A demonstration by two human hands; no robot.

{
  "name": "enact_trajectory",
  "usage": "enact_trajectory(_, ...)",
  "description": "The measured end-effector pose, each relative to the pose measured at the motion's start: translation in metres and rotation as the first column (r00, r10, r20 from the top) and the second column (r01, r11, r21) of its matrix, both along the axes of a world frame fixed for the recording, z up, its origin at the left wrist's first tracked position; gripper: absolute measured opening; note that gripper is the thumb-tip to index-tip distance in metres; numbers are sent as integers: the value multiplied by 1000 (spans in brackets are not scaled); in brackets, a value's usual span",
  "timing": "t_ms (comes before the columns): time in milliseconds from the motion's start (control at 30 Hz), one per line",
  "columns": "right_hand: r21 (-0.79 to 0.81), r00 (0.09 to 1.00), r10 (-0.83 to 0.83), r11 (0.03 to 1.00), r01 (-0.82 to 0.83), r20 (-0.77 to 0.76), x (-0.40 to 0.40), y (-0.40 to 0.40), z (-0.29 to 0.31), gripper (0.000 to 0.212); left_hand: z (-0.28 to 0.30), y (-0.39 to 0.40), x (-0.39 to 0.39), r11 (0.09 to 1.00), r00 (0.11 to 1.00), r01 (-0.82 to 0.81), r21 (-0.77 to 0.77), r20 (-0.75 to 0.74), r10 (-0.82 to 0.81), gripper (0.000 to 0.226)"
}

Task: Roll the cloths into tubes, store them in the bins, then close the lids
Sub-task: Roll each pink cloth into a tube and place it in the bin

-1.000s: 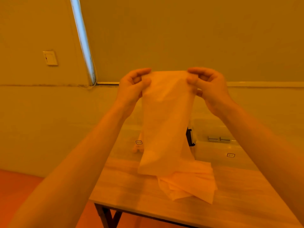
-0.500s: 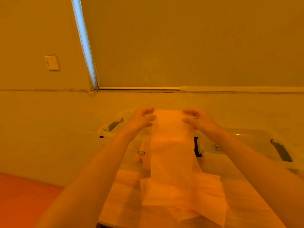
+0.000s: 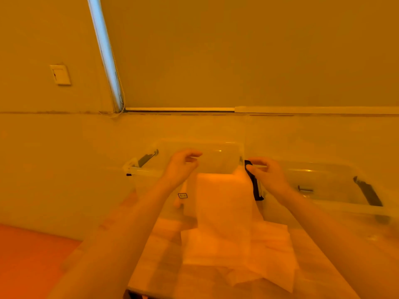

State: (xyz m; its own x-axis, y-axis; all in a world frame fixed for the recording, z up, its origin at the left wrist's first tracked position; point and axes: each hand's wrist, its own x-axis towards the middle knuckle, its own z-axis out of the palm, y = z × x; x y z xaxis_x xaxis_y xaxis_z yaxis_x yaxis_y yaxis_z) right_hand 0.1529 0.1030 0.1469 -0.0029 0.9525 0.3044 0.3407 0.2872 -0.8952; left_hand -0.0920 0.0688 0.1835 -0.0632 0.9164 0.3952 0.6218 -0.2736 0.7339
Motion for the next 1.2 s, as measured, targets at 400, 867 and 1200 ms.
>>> enact_trajectory(400, -47, 992, 107, 993, -110, -70, 14, -79, -59, 12, -82, -62, -11, 988, 929, 109, -109, 365, -63, 25)
enact_trajectory(867, -108, 987, 149, 982, -155, -60, 6, -81, -81, 14, -108, -55, -9, 938, 891, 270, -216, 424, -159, 27)
enact_trajectory(1200, -48, 999, 47, 998, -48, -13, -2, -93, -110, 25, -133, -69, 3, 889, 913, 321, -326, 355, -200, 24)
